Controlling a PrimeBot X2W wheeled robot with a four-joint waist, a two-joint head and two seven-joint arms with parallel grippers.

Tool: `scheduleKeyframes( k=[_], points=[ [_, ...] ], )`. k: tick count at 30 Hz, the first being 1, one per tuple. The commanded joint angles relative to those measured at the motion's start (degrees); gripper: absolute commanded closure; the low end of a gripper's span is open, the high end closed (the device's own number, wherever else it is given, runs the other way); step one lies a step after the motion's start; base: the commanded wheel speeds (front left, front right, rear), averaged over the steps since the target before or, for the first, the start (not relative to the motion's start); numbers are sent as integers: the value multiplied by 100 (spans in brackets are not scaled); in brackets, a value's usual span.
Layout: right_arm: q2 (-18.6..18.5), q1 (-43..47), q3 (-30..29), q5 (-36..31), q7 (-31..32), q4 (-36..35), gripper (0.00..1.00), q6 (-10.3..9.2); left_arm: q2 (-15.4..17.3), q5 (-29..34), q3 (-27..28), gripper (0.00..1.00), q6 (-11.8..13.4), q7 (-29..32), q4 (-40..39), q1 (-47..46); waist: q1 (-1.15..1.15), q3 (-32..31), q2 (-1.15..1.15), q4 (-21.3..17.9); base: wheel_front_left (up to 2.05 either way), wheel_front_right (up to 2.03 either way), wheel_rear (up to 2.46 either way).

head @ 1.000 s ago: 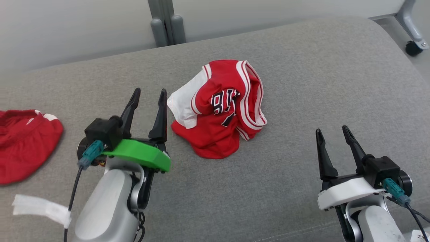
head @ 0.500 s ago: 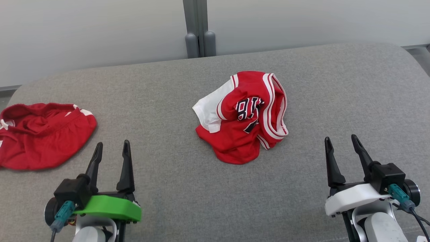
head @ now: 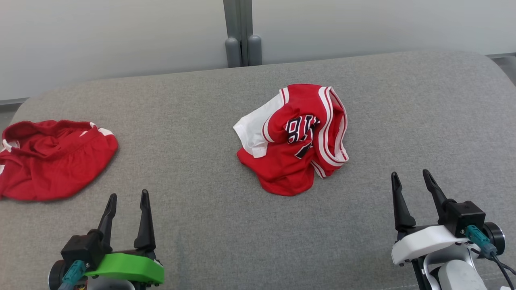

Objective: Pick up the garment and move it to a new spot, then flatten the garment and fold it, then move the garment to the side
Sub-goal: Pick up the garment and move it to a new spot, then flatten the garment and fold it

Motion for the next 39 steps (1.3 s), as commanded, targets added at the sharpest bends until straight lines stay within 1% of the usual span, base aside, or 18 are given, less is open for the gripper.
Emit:
scheduleKeyframes(
  k=[1, 6, 11, 15, 18, 22, 29, 32, 33, 34, 36, 39],
  points=[
    [-14, -22, -17, -25, -18, 5, 0, 1, -18, 52, 60, 0, -33, 5, -13, 68, 0, 28, 0, -1, 0, 0, 0],
    [-14, -79, -30, 26, -18, 0, 0, 1, -79, 92, 161, 0, -78, 5, -35, 39, 0, 80, 0, 28, 0, 0, 0],
    [-13, -328, 190, 93, -8, 3, 0, 1, -115, 111, 146, 0, -117, 5, -36, -34, 0, 156, 0, 76, 0, 0, 0],
    [-13, -801, 496, -64, 374, 297, 0, 1, -127, 127, 93, 0, -132, 5, -41, -132, 0, 259, 0, 168, 0, 0, 0],
    [-14, -1142, 691, -122, 723, 654, 0, 1, -132, 95, 82, 0, -147, 5, -52, -199, 0, 355, 0, 256, 0, 0, 0],
    [-16, -1632, 908, -189, 1192, 1348, 0, 1, -133, -16, 16, 0, -152, 5, -47, -278, 0, 488, 0, 404, 0, 0, 0],
    [-16, -2322, 1066, -449, 1510, 2549, 0, 1, -133, -94, -108, 0, -134, 5, -25, -423, 0, 693, 0, 631, 0, 0, 0],
    [-14, -2501, 1183, -456, 1575, 2942, 0, 1, -133, -108, -157, 0, -139, 5, -11, -464, 0, 725, 0, 701, 0, 0, 0],
    [-14, -2570, 1244, -456, 1594, 3076, 15, 1, -133, -109, -165, 0, -140, 5, -8, -472, 0, 727, 0, 722, 0, 0, 0],
    [-14, -2616, 1307, -454, 1586, 3167, 100, 1, -133, -114, -170, 0, -139, 5, -5, -471, 0, 726, 0, 738, 0, 0, 0],
    [-18, -2708, 1372, -377, 1540, 3310, 100, 1, -132, -117, -167, 0, -126, 5, 5, -453, 0, 705, 0, 759, 0, 0, 0],
    [-15, -2775, 1457, -165, 1288, 3258, 100, 1, -133, -119, -157, 0, -115, 5, 20, -393, 0, 632, 0, 771, 0, 0, 0]
  ],
)
